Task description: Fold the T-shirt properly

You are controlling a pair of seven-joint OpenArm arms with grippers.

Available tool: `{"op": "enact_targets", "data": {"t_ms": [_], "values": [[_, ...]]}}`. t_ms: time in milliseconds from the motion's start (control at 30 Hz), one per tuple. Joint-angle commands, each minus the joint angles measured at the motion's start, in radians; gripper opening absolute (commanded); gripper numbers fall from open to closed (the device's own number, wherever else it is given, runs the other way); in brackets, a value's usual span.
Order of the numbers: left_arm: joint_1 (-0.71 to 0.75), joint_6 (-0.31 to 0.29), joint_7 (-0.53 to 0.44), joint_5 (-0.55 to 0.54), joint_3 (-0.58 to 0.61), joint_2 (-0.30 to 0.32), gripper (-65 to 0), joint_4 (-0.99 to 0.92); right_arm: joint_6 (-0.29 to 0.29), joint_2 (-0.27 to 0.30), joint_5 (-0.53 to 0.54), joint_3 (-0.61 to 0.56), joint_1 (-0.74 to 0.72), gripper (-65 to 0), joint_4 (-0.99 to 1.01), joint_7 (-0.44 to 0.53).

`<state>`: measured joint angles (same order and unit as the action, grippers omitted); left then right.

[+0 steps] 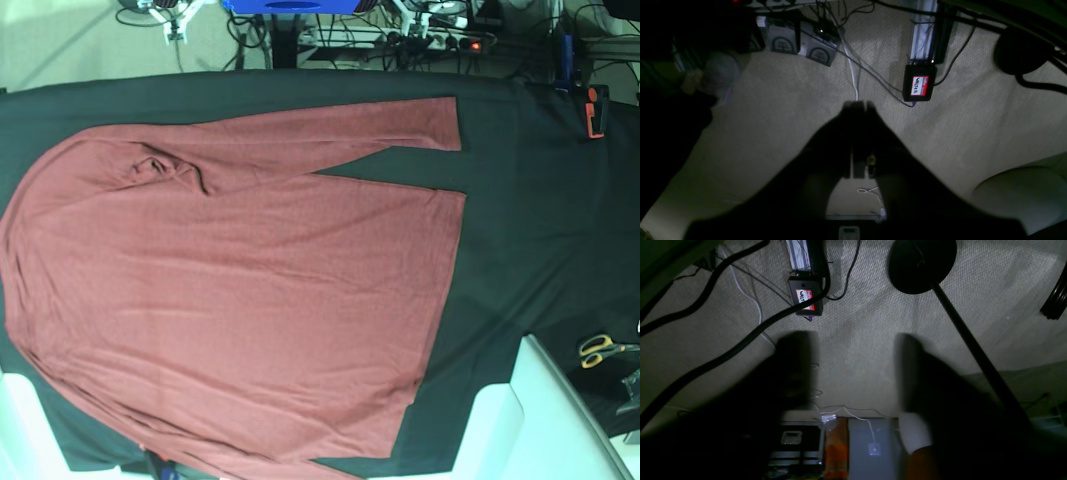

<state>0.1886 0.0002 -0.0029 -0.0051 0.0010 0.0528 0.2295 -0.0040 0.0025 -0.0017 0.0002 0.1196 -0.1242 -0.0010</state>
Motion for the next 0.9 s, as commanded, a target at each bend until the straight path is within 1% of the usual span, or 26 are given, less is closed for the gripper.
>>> {"op": "enact_targets", "data": {"t_ms": [0,33,67,133,300,533,633,700,867], "values": [[0.012,0.005,0.005,0.000,0.000,0.005,-65.0,0.001,-0.003,0.006,0.002,0.002,0.009,-55.1,-0.001,0.000],[0.012,0.005,0.004,0.000,0.000,0.005,-65.0,0.001,-0.003,0.006,0.002,0.002,0.009,-65.0,-0.001,0.000],[0.016,0.005,0.001,0.000,0.000,0.005,-65.0,0.001,-0.003,0.006,0.002,0.002,0.009,-65.0,-0.001,-0.003],[0.022,0.005,-0.003,0.000,0.006,0.005,-65.0,0.005,-0.003,0.006,0.001,0.001,0.009,-57.3,-0.001,-0.003],[0.025,0.005,-0.003,0.000,0.001,0.005,-65.0,0.008,-0.003,0.006,-0.001,-0.001,0.009,-56.3,-0.001,0.000],[0.027,0.005,-0.004,0.000,0.000,0.005,-65.0,0.009,-0.003,0.006,-0.002,-0.002,0.009,-57.2,0.002,-0.004],[0.025,0.005,-0.004,0.000,0.007,0.005,-65.0,0.009,-0.003,0.006,-0.002,-0.002,0.016,-65.0,0.002,-0.004],[0.024,0.005,-0.004,0.006,0.007,0.005,-65.0,0.009,-0.003,0.006,-0.002,-0.002,0.021,-63.9,-0.001,-0.004],[0.024,0.005,-0.004,0.006,0.007,0.006,-65.0,0.011,-0.003,0.006,-0.002,-0.002,0.024,-64.2,-0.001,-0.004]]}}
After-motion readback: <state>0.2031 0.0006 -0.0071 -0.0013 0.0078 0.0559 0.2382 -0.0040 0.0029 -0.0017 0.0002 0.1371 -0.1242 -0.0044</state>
